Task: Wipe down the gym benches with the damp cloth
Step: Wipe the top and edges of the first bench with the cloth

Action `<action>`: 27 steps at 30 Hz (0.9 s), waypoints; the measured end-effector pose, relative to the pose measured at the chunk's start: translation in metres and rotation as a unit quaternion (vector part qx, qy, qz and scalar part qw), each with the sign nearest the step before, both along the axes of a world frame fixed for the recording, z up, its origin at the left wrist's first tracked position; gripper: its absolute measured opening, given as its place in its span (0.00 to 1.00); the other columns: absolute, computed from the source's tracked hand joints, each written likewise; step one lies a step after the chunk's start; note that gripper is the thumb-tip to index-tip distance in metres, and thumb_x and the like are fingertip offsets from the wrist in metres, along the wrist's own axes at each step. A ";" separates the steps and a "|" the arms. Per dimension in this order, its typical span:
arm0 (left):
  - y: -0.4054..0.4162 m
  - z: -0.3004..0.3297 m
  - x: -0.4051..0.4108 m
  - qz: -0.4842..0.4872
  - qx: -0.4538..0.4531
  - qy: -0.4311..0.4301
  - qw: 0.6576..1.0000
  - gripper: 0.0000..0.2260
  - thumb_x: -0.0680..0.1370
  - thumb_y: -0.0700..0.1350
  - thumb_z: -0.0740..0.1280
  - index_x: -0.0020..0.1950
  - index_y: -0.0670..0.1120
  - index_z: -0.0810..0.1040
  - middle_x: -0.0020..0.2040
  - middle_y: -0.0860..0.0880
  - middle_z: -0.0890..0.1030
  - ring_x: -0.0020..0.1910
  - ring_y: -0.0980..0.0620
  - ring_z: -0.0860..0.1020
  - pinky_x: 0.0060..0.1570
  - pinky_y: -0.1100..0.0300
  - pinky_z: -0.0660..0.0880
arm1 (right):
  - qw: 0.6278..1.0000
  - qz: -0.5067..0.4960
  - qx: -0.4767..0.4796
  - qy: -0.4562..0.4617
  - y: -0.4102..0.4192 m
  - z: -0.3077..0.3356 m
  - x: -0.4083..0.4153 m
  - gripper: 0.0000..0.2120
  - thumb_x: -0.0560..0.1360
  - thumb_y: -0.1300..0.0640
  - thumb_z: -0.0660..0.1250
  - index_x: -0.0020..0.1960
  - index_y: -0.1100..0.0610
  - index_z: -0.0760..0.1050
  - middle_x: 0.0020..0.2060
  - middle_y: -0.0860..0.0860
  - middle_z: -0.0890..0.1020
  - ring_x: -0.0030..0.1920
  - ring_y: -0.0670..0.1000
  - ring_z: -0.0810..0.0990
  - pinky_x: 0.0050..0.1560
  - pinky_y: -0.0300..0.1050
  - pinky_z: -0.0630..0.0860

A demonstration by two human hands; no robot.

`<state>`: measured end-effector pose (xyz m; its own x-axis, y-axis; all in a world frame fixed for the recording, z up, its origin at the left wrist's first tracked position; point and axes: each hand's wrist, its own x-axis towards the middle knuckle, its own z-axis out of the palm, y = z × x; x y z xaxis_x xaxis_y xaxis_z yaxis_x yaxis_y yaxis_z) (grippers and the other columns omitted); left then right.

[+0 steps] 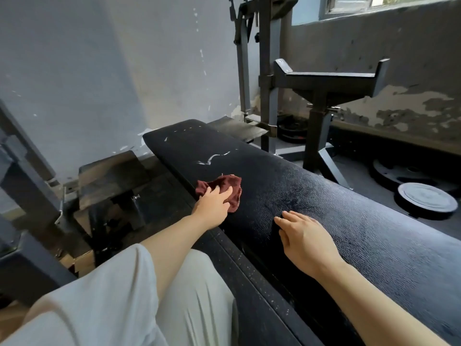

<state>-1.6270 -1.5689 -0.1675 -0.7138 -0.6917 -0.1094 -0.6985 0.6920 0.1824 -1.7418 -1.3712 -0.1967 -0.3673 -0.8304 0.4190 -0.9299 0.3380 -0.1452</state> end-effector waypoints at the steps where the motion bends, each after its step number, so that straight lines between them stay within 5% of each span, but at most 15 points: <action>1: 0.009 -0.001 0.000 -0.016 -0.003 -0.007 1.000 0.23 0.84 0.44 0.50 0.79 0.55 0.51 0.79 0.46 0.52 0.78 0.43 0.48 0.74 0.46 0.54 | 1.000 -0.001 0.013 -0.012 0.001 0.001 0.001 0.04 0.67 0.60 0.72 0.42 0.55 0.83 0.40 0.52 0.84 0.44 0.55 0.84 0.43 0.50 0.81; 5: 0.022 -0.004 0.013 -0.067 0.048 0.039 0.996 0.23 0.84 0.44 0.54 0.78 0.56 0.54 0.79 0.47 0.53 0.78 0.45 0.48 0.75 0.49 0.53 | 0.997 0.009 0.069 -0.035 0.009 0.008 0.004 0.13 0.77 0.56 0.61 0.57 0.55 0.80 0.56 0.52 0.81 0.61 0.54 0.77 0.61 0.49 0.72; 12: 0.042 -0.008 0.007 0.005 0.056 0.119 0.991 0.22 0.83 0.44 0.58 0.76 0.54 0.62 0.78 0.46 0.58 0.78 0.46 0.52 0.73 0.51 0.56 | 0.995 0.026 0.081 -0.051 0.038 0.014 0.009 0.16 0.80 0.55 0.57 0.65 0.53 0.75 0.65 0.50 0.76 0.68 0.50 0.71 0.67 0.43 0.66; 20: 0.078 -0.019 0.018 -0.011 -0.044 0.251 0.967 0.16 0.79 0.42 0.66 0.66 0.55 0.77 0.64 0.51 0.78 0.63 0.50 0.75 0.62 0.50 0.72 | 0.991 -0.025 0.123 -0.056 0.024 0.019 0.022 0.12 0.76 0.53 0.58 0.50 0.54 0.79 0.50 0.50 0.80 0.56 0.55 0.77 0.54 0.50 0.76; 27: 0.048 -0.036 0.051 0.037 -0.055 0.341 0.938 0.17 0.77 0.34 0.66 0.63 0.49 0.78 0.58 0.46 0.75 0.53 0.45 0.76 0.53 0.53 0.76 | 0.990 -0.056 0.126 -0.044 -0.006 0.026 0.038 0.12 0.78 0.54 0.58 0.49 0.58 0.78 0.47 0.53 0.77 0.52 0.56 0.74 0.46 0.52 0.77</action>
